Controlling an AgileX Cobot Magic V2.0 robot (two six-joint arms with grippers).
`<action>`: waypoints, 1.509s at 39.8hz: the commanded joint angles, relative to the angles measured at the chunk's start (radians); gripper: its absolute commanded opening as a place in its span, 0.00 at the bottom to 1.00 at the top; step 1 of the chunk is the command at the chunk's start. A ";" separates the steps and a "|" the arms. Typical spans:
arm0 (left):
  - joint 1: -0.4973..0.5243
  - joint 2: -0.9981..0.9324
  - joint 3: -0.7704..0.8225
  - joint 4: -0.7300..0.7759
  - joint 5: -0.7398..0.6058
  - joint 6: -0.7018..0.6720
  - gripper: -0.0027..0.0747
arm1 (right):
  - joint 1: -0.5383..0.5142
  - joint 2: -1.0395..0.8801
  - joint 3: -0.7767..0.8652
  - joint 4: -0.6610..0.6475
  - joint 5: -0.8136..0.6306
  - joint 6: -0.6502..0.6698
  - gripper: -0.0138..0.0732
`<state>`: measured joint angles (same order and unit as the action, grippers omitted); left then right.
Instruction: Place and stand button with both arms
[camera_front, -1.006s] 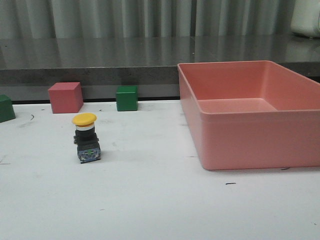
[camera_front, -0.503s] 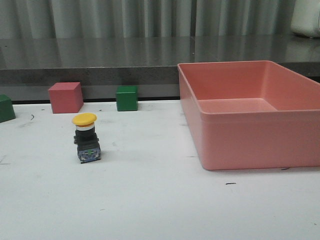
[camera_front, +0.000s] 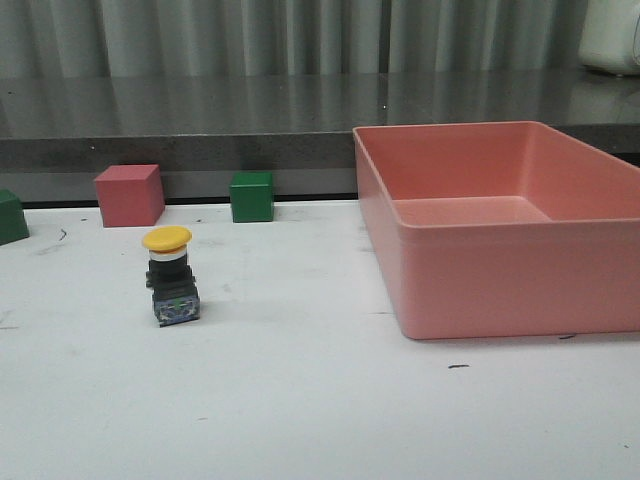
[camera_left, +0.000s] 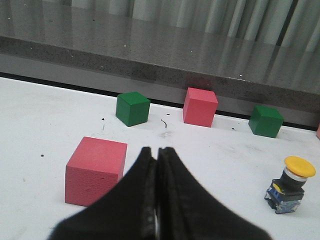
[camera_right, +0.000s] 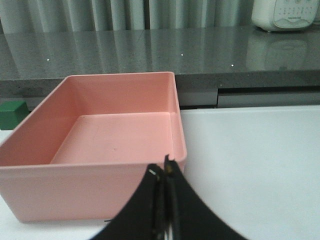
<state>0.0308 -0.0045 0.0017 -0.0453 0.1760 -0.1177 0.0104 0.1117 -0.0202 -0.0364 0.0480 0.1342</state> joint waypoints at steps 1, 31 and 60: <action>0.003 -0.025 0.009 -0.007 -0.092 0.002 0.01 | -0.015 -0.042 0.031 0.014 -0.094 -0.011 0.08; 0.003 -0.023 0.009 -0.007 -0.092 0.002 0.01 | -0.016 -0.138 0.043 0.016 0.082 -0.011 0.08; 0.003 -0.023 0.009 -0.007 -0.092 0.002 0.01 | -0.016 -0.138 0.043 0.016 0.082 -0.011 0.08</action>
<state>0.0308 -0.0045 0.0017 -0.0453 0.1737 -0.1177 -0.0002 -0.0094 0.0256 -0.0241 0.2014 0.1318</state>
